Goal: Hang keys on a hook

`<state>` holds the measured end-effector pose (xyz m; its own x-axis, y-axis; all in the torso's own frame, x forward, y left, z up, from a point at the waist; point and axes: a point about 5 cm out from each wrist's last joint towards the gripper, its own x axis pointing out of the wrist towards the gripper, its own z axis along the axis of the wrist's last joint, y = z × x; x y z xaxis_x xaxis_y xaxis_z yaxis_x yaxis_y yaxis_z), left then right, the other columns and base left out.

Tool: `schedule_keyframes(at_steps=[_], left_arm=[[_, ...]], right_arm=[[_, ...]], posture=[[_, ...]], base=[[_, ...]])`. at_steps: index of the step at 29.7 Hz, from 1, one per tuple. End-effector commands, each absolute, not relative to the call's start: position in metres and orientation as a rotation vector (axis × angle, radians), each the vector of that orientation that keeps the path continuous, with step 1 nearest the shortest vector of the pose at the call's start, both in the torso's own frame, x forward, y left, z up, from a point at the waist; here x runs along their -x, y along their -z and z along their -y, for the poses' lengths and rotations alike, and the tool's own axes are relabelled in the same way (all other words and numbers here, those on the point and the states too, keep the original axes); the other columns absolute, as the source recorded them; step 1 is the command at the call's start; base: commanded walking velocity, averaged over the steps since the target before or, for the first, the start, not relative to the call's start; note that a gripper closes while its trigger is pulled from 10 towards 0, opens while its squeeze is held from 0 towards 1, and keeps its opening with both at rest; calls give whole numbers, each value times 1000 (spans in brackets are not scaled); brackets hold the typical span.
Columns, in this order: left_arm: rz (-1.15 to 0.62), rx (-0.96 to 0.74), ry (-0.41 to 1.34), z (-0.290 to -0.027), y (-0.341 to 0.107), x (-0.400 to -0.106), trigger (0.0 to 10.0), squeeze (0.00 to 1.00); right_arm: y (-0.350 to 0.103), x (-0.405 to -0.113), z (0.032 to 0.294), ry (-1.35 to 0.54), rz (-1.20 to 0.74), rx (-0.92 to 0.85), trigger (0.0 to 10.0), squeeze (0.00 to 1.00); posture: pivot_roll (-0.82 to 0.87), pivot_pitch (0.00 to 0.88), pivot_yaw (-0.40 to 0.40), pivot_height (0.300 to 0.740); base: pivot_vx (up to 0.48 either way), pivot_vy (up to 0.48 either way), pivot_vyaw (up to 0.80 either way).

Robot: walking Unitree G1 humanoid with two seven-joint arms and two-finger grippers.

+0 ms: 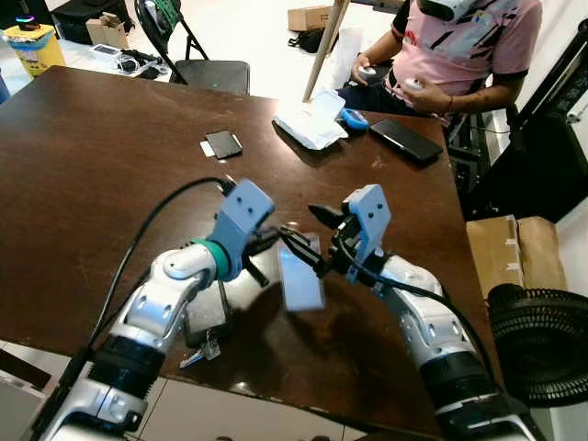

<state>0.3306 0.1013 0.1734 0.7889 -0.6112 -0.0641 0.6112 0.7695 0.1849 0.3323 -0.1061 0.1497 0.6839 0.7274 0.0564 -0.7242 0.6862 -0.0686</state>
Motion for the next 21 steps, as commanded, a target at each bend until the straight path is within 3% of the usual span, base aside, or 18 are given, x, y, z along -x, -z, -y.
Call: schedule_keyframes(at_steps=[1, 7, 13, 17, 21], left_arm=[[202, -61, 587, -106, -217, -322, 10000, 0], [254, -34, 541, -112, -229, -319, 10000, 0], [351, 106, 464, -133, -243, -308, 10000, 0], [352, 103, 449, -137, -239, -305, 10000, 0], [313, -4, 421, -143, -224, -301, 10000, 0]], right_arm=[[-151, -331, 107, -803, 94, 31, 10000, 0], [-152, -331, 106, -800, 100, 25, 10000, 0], [-158, -334, 104, -733, 144, -41, 10000, 0], [-160, -332, 104, -712, 161, -67, 10000, 0], [-167, -323, 107, -688, 204, -124, 10000, 0]], posture=[[36, 0, 45, 740], [42, 0, 44, 740], [58, 0, 42, 740], [50, 0, 46, 740], [44, 0, 50, 740]], base=[[0, 0, 0], [0, 0, 0], [0, 0, 0], [0, 0, 0], [0, 0, 0]])
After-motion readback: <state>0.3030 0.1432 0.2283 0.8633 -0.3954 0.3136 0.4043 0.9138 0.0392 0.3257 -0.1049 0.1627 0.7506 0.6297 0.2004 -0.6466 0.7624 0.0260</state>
